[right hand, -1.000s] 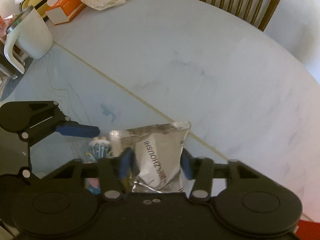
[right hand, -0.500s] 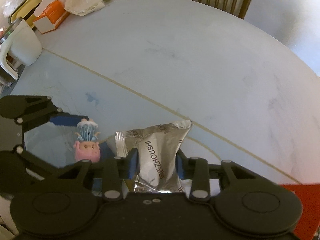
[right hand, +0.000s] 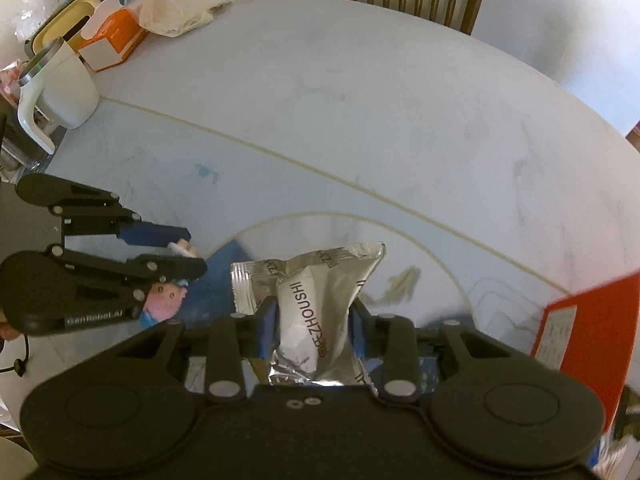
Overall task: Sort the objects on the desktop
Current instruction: 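Grasp the pink pig figurine with the left gripper while the right lifts the foil bag, then carry the pig figurine and foil bag over the red shoebox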
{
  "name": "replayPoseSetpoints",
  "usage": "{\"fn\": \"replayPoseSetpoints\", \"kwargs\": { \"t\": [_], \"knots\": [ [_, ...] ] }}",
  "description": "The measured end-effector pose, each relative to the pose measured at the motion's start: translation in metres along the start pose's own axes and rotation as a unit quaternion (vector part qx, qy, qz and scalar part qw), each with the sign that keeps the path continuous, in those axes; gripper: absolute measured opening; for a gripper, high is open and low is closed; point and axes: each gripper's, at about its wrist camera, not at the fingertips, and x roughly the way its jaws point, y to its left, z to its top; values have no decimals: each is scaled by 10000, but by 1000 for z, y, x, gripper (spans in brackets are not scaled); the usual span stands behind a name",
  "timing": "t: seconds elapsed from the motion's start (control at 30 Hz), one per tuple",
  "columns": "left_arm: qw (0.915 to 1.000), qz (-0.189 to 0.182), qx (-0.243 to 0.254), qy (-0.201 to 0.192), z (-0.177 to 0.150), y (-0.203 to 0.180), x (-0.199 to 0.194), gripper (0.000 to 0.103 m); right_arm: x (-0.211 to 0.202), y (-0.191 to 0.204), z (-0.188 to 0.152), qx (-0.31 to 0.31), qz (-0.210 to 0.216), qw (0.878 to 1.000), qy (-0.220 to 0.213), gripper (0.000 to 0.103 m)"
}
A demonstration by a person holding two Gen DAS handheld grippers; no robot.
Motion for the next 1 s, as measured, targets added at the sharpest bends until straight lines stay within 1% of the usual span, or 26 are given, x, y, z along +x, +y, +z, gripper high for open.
{"fn": "replayPoseSetpoints", "kwargs": {
  "t": [0.03, 0.07, 0.13, 0.17, 0.2, 0.27, 0.33, 0.47, 0.57, 0.63, 0.67, 0.73, 0.77, 0.8, 1.0],
  "knots": [
    [9999, -17, -102, 28, 0, 1, -1, 25, 0, 0, -3, 24, -2, 10000, 15, 35],
    [9999, -15, -138, 40, 0, 2, -2, 29, -1, 1, -6, 36, -9, 10000, 26, 35],
    [9999, 52, -102, 29, -2, 0, -5, 53, -5, -1, -15, 67, -16, 10000, 46, 35],
    [9999, 115, -47, 16, -3, -2, -7, 73, -5, 0, -19, 87, -3, 9999, 57, 35],
    [9999, 135, 5, -28, -5, -4, -9, 76, -6, 1, -22, 101, 13, 9999, 64, 36],
    [10000, 56, 75, 1, -7, -8, -12, 76, -8, 3, -28, 144, 30, 9999, 77, 36],
    [9998, 129, 84, 86, -10, -12, -10, 76, -5, 7, -31, 166, 56, 9998, 101, 36],
    [9995, 175, -92, 226, -18, -10, -4, 76, -5, 13, -37, 214, 53, 9996, 149, 36],
    [9995, 240, -13, 202, -24, -14, -4, 74, -9, 15, -45, 204, 45, 9996, 182, 36],
    [9994, 297, 50, 189, -25, -17, -5, 64, -12, 15, -51, 204, 50, 9996, 193, 36],
    [9993, 316, 49, 188, -26, -16, -7, 56, -13, 16, -54, 210, 41, 9996, 194, 36],
    [9991, 379, 41, 187, -27, -18, -9, 48, -15, 17, -56, 225, 44, 9995, 205, 36],
    [9990, 414, 60, 177, -27, -20, -10, 39, -16, 18, -58, 222, 37, 9995, 210, 36],
    [9988, 447, 95, 165, -28, -22, -10, 37, -16, 18, -58, 218, 31, 9995, 217, 36],
    [9987, 444, 126, 193, -31, -27, -14, 36, -26, 21, -65, 228, 67, 9996, 181, 35]
  ]
}}
